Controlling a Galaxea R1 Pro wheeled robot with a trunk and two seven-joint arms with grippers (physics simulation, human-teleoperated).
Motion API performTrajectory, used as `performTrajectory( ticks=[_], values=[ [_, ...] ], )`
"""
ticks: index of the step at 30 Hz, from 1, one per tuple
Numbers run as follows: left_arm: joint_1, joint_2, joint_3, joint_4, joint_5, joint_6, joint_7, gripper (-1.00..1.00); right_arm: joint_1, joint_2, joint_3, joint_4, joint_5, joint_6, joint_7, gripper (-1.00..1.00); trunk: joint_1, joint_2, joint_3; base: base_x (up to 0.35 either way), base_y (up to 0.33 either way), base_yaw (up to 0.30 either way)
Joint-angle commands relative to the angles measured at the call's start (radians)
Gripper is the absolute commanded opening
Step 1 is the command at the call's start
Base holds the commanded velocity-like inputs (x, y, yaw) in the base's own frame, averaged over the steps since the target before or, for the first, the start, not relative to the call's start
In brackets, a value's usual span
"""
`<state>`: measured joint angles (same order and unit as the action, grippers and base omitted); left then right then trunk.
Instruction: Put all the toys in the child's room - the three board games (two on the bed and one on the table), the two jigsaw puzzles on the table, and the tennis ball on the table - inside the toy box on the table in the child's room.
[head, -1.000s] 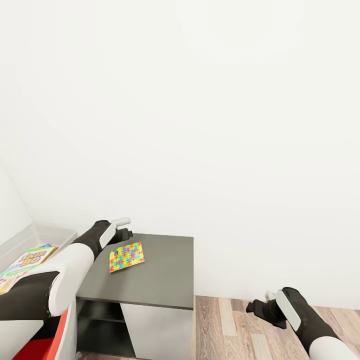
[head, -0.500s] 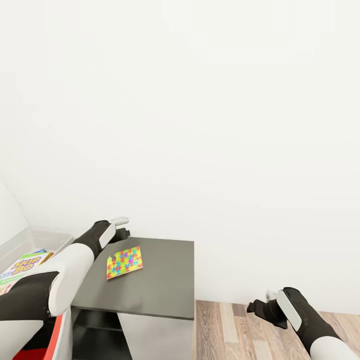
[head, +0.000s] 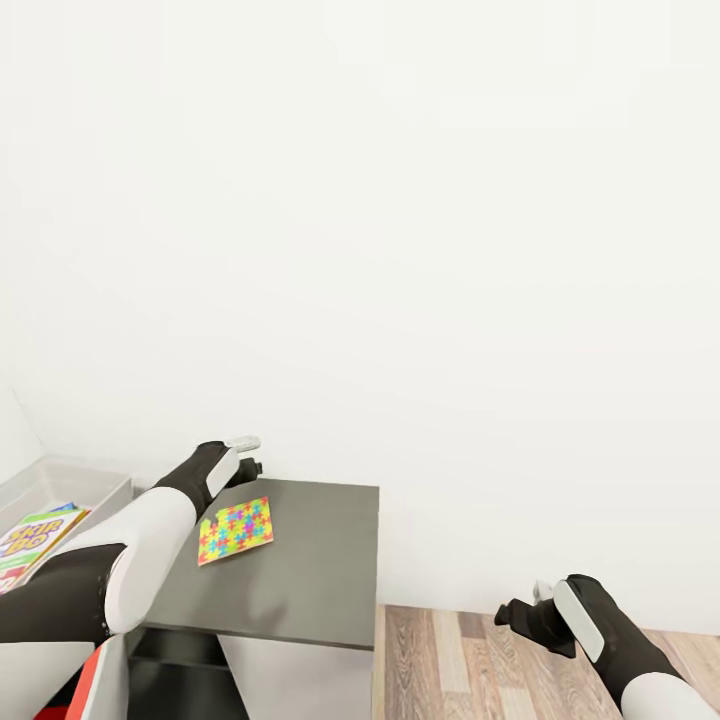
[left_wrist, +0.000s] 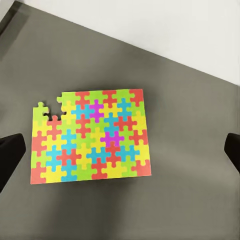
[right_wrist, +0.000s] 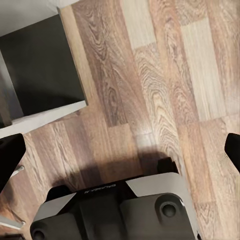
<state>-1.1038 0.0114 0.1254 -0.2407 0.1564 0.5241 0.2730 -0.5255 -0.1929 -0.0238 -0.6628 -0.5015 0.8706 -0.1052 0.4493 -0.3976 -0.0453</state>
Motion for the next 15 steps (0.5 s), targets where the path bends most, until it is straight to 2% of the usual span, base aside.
performTrajectory(
  ticks=[1, 4, 10, 15],
  values=[
    [-0.001, 0.0, 0.002, -0.002, 0.011, 0.004, 0.007, 1.0, -0.001, 0.0, -0.001, -0.001, -0.011, 0.004, -0.01, 1.0, 0.001, -0.002, -0.002, 0.007, -0.017, 0.0],
    [-0.001, 0.001, 0.006, -0.002, 0.01, 0.004, 0.008, 1.0, -0.001, -0.001, -0.001, -0.001, -0.011, 0.004, -0.01, 1.0, 0.001, -0.002, -0.002, 0.035, -0.043, 0.0],
    [-0.001, 0.001, 0.008, -0.002, 0.01, 0.004, 0.008, 1.0, -0.001, 0.001, 0.0, -0.001, -0.011, 0.005, -0.01, 1.0, 0.001, -0.002, -0.002, 0.101, -0.147, 0.0],
    [-0.001, 0.002, 0.018, -0.003, 0.01, 0.004, 0.008, 1.0, -0.001, 0.001, 0.0, 0.0, -0.012, 0.006, -0.009, 1.0, 0.001, -0.002, -0.002, 0.022, -0.034, 0.0]
  ],
)
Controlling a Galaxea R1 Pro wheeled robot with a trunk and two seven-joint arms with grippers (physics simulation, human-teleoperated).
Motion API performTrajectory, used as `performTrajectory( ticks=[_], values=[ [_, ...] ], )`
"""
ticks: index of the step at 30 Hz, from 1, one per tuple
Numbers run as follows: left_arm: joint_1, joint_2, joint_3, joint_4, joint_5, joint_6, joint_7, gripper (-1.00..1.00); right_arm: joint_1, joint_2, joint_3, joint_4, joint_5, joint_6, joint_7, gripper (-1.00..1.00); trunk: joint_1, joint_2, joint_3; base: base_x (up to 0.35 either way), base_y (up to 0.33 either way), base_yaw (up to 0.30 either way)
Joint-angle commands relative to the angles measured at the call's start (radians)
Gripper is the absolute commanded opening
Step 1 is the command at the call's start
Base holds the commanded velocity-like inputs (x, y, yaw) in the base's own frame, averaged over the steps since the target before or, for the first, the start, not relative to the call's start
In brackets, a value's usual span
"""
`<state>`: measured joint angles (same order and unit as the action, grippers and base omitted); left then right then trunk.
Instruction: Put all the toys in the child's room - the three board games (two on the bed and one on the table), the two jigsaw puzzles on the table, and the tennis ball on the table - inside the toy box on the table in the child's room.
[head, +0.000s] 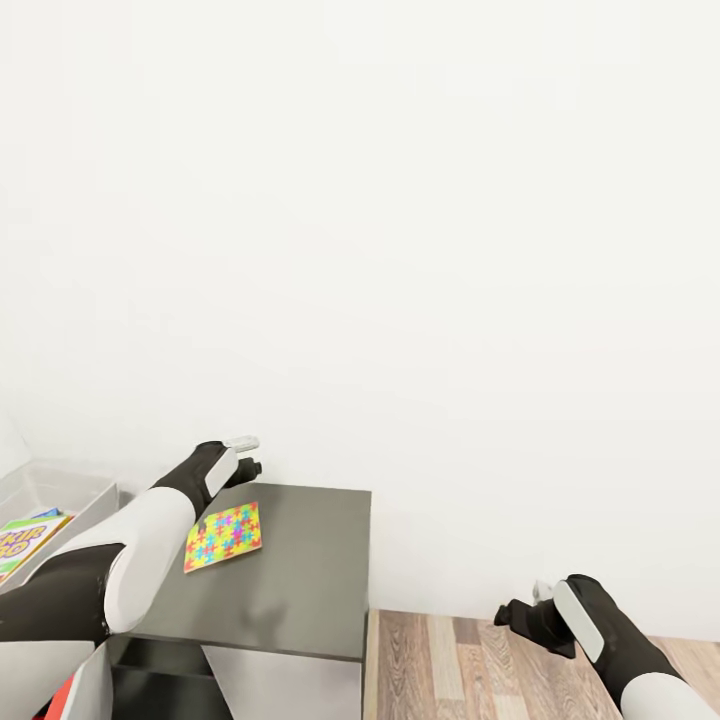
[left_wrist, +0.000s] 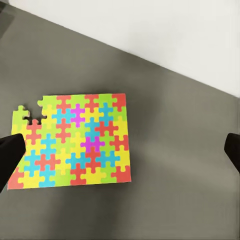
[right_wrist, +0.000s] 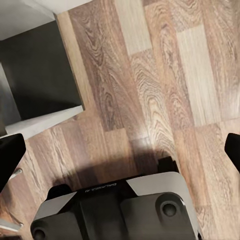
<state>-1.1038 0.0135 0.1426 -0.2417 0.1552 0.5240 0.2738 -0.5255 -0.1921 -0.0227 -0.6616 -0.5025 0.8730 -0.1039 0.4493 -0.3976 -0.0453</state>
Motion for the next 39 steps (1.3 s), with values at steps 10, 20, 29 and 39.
performTrajectory(
  ticks=[10, 20, 29, 39],
  values=[
    [-0.001, 0.002, 0.027, -0.002, 0.01, -0.008, 0.008, 1.0, -0.001, -0.002, 0.052, -0.001, -0.011, 0.001, -0.01, 1.0, 0.001, -0.002, -0.002, 0.034, 0.016, 0.0],
    [-0.001, 0.002, 0.032, -0.001, 0.009, -0.016, 0.026, 1.0, -0.001, -0.001, 0.071, -0.001, -0.011, 0.0, -0.01, 1.0, 0.001, -0.002, -0.002, 0.099, 0.061, 0.0],
    [-0.001, 0.001, 0.032, -0.001, 0.01, -0.015, 0.038, 1.0, -0.001, 0.003, 0.072, -0.001, -0.01, 0.0, -0.01, 1.0, 0.001, -0.002, -0.002, 0.101, 0.061, 0.0],
    [-0.001, 0.0, 0.032, -0.001, 0.01, -0.016, 0.042, 1.0, -0.001, 0.007, 0.074, -0.001, -0.01, 0.0, -0.01, 1.0, 0.001, -0.002, -0.004, 0.065, -0.044, 0.051]
  ],
)
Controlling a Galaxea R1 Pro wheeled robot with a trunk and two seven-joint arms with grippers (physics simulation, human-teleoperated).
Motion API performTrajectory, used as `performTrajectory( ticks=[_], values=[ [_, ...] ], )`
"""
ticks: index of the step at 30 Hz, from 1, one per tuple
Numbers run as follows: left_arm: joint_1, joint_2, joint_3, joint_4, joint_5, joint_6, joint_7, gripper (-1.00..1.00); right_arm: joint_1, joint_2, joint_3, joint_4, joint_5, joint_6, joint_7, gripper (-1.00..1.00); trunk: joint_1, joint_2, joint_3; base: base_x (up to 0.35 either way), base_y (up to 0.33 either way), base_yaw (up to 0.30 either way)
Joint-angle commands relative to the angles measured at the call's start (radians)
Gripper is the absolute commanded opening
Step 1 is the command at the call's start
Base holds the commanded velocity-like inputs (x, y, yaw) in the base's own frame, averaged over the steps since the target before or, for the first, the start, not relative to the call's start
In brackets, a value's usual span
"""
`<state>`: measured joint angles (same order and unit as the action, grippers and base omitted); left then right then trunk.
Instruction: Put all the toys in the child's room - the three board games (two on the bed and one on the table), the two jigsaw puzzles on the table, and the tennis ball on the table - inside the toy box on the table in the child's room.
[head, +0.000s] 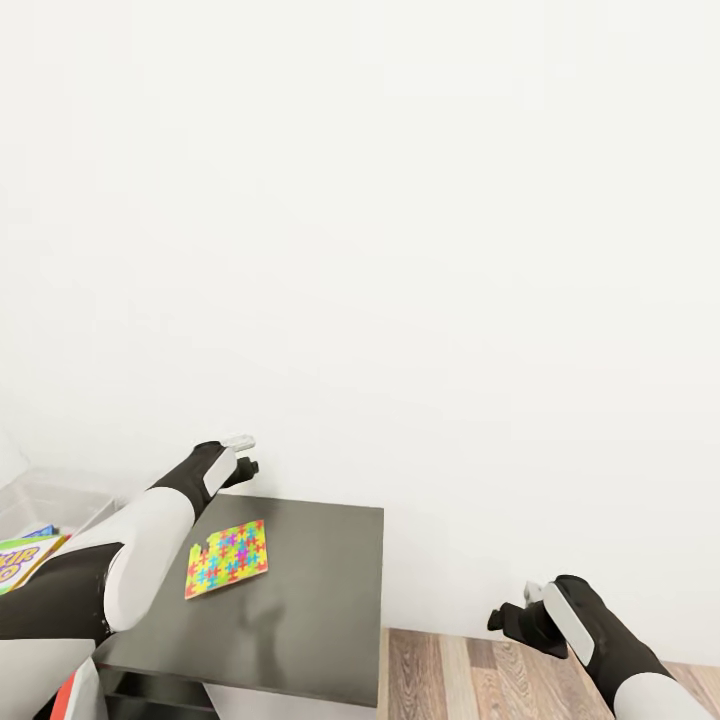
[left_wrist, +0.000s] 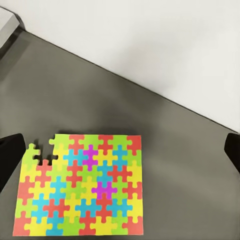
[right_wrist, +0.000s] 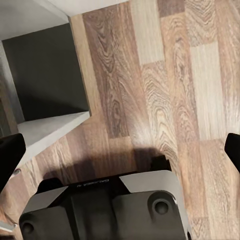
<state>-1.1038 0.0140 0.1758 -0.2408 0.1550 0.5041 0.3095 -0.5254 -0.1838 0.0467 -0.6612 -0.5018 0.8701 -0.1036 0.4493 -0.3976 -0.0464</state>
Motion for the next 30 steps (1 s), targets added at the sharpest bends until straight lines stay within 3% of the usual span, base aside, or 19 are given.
performTrajectory(
  ticks=[1, 13, 15, 21, 30],
  values=[
    [-0.001, 0.0, -0.001, -0.002, 0.011, 0.004, 0.007, 1.0, -0.001, -0.001, 0.005, -0.001, -0.011, 0.003, -0.01, 1.0, 0.001, -0.002, -0.002, 0.01, -0.009, 0.006],
    [-0.001, 0.003, 0.002, -0.001, 0.011, 0.004, 0.007, 1.0, -0.001, 0.0, 0.004, -0.001, -0.011, 0.003, -0.01, 1.0, 0.001, -0.002, -0.002, 0.001, -0.001, 0.001],
    [-0.001, 0.006, 0.014, 0.0, 0.011, 0.005, 0.007, 1.0, -0.001, 0.0, 0.004, -0.001, -0.011, 0.003, -0.01, 1.0, 0.001, -0.002, -0.002, 0.0, 0.0, 0.0],
    [-0.001, 0.02, 0.097, 0.029, 0.011, 0.012, 0.024, 1.0, -0.001, 0.0, 0.004, -0.001, -0.011, 0.003, -0.01, 1.0, 0.001, -0.002, -0.002, 0.0, 0.0, 0.0],
    [0.018, 0.021, 0.122, 0.085, 0.011, 0.002, 0.095, 1.0, -0.001, -0.005, 0.004, -0.001, -0.011, 0.003, -0.01, 1.0, 0.001, -0.002, -0.002, 0.0, 0.0, 0.0]
  ],
)
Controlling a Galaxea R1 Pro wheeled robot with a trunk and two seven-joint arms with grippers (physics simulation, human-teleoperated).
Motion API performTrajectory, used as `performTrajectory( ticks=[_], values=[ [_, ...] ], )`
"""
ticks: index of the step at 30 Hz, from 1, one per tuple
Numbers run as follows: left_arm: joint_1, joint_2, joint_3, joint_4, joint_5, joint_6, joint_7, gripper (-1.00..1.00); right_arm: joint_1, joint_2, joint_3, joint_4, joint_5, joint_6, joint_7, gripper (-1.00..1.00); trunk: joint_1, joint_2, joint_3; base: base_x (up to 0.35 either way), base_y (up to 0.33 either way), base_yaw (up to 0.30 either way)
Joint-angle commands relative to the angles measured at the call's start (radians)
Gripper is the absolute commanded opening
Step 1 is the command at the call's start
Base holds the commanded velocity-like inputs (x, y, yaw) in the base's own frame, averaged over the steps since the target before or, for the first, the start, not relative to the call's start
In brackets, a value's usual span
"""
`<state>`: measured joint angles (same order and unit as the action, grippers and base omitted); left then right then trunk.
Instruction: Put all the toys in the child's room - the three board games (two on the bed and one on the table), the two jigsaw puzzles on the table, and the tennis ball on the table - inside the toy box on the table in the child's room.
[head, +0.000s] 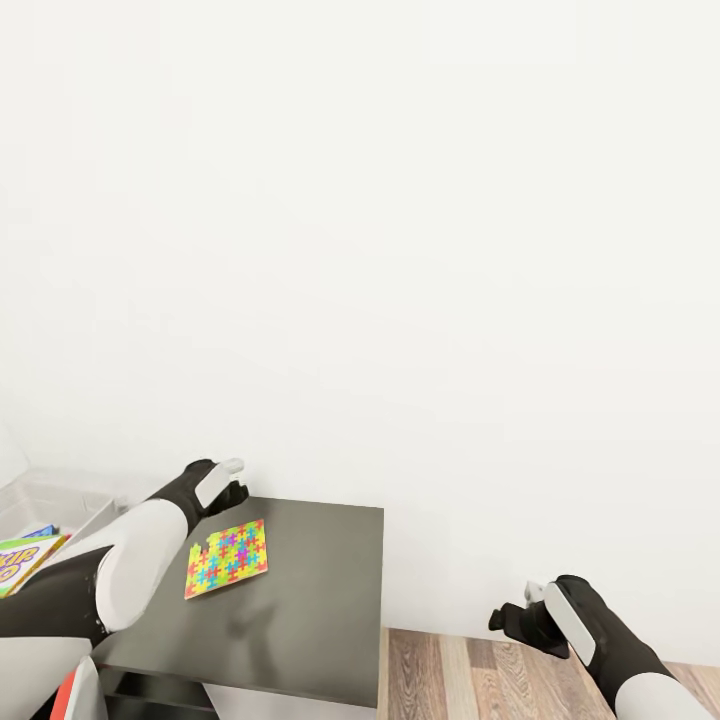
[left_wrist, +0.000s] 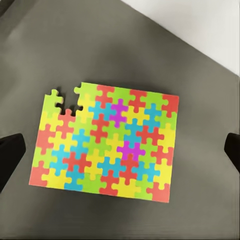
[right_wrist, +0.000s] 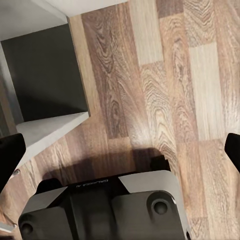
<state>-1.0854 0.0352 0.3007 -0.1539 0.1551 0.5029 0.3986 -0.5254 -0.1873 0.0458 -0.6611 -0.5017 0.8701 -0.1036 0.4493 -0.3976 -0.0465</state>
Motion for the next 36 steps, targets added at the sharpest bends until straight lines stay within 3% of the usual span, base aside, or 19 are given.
performTrajectory(
  ticks=[1, 25, 36],
  values=[
    [0.001, 0.0, -0.001, -0.001, 0.011, 0.003, 0.007, 1.0, -0.001, -0.001, 0.005, -0.001, -0.011, 0.003, -0.01, 1.0, 0.001, -0.002, -0.002, 0.0, 0.0, 0.0],
    [0.039, 0.0, 0.002, 0.001, 0.0, -0.203, 0.005, 1.0, -0.001, 0.001, 0.008, -0.001, -0.01, 0.001, -0.011, 1.0, 0.001, -0.002, -0.002, 0.0, 0.0, 0.0],
    [0.04, -0.002, -0.03, -0.002, -0.008, -0.213, -0.008, 1.0, -0.001, 0.003, 0.097, 0.046, -0.012, 0.003, -0.009, 1.0, 0.001, -0.002, -0.008, 0.0, 0.0, 0.0]
  ],
)
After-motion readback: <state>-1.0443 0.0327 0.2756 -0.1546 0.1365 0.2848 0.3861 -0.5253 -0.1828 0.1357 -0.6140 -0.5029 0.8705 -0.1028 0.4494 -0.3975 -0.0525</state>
